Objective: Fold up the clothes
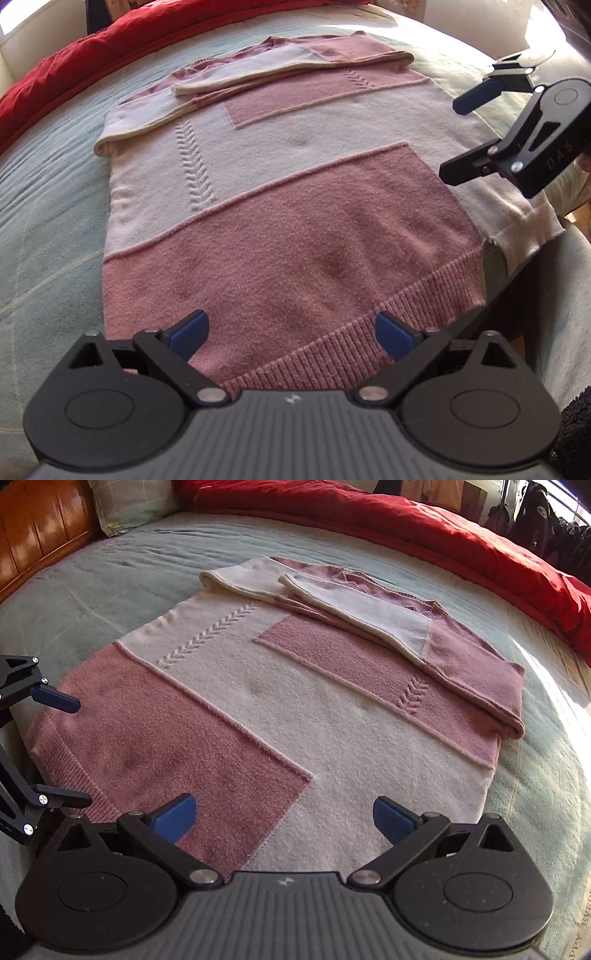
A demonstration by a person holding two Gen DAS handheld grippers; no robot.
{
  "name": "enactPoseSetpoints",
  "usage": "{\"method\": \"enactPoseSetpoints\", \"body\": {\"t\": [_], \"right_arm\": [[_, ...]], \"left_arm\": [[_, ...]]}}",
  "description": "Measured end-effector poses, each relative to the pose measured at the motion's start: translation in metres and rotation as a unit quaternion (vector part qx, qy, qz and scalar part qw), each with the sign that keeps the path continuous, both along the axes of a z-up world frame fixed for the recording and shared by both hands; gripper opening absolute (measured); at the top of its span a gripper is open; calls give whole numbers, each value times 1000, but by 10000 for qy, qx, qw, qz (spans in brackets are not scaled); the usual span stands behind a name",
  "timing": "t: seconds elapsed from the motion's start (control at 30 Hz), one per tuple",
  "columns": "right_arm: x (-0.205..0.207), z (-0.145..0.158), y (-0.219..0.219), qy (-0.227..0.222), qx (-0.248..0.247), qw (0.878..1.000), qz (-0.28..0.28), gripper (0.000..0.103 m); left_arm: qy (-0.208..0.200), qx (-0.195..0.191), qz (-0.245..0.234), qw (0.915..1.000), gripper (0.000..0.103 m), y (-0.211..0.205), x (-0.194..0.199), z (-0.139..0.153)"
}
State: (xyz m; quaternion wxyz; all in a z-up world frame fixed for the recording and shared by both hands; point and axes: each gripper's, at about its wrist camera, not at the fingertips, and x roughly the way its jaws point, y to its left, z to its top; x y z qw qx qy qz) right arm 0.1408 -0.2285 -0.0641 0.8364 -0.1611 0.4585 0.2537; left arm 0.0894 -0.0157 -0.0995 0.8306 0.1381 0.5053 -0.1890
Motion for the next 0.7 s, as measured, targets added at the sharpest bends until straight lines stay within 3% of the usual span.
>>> {"method": "enactPoseSetpoints", "body": {"t": [0.1,0.27,0.47,0.6,0.7], "right_arm": [[2,2,0,-27,97,9999,-76,103],[15,24,-9,-252,167,9995,-134,103],[29,65,-4,-376,-128,9975,593,103],[24,56,-10,180,281,9981,523,103],[12,28,-35,810,868,9929,26,103]], "left_arm": [[39,102,-106,9999,96,-3,-4,-11],[-195,104,-322,9992,96,-1,-7,8],[-546,268,-618,9962,96,-1,-2,30],[-590,191,-564,9965,96,-1,2,34],[-441,70,-494,9978,96,1,0,28]]}}
